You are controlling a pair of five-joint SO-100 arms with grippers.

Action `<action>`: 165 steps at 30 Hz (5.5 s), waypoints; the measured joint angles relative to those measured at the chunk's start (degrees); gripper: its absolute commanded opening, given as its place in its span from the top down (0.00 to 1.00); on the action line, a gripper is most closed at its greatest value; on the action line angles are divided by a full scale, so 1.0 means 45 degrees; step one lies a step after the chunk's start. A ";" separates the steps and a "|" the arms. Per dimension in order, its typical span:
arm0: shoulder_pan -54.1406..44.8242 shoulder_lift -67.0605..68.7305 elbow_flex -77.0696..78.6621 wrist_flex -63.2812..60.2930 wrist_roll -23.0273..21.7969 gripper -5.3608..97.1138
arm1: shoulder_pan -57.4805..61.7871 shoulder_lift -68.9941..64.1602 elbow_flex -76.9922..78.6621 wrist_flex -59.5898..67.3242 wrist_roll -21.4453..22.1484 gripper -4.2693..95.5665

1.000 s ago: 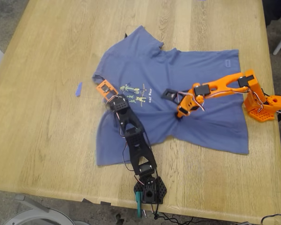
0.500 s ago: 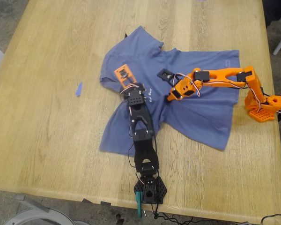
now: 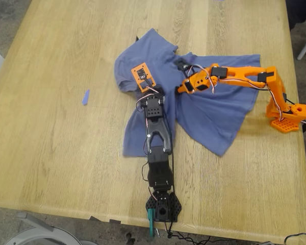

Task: Fold a T-shirt

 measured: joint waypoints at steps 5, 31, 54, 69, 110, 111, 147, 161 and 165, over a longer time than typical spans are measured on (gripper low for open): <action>0.1172 0.0000 0.0039 -0.0898 0.0020 0.95 | 0.1172 0.0000 0.0293 -0.1152 -0.0039 0.96; 0.6934 -0.1992 0.2754 -0.7363 0.0020 0.93 | 0.3945 0.0098 0.4570 -0.6934 -0.0098 0.96; 0.9141 -0.6777 -0.0059 -0.7285 0.0605 0.45 | 0.4668 0.1543 0.7441 -0.7949 -0.0039 0.96; 0.9395 -0.7832 -0.2559 -0.2969 0.2422 0.16 | 0.4570 0.1875 0.7441 -0.7539 -0.0039 0.96; 0.8516 -1.9082 -2.1113 0.7773 0.7695 0.59 | 0.4512 0.2539 0.7578 -0.7324 -0.0039 0.96; 0.8457 -1.9082 -2.1113 0.7813 0.7695 0.59 | 0.4512 0.2578 0.7617 -0.7324 -0.0039 0.96; 0.6582 -1.8789 -2.1113 0.9043 0.7305 0.95 | 0.4512 0.3887 0.7852 -0.6113 -0.0117 0.96; 0.6465 -1.8184 -2.1113 1.1406 0.6172 0.95 | 0.4512 0.5605 0.9395 -0.5859 -0.0293 0.96; 0.6172 -1.7695 -2.1113 1.2344 0.6133 0.95 | 0.4512 0.6563 1.0059 -0.5820 -0.0391 0.96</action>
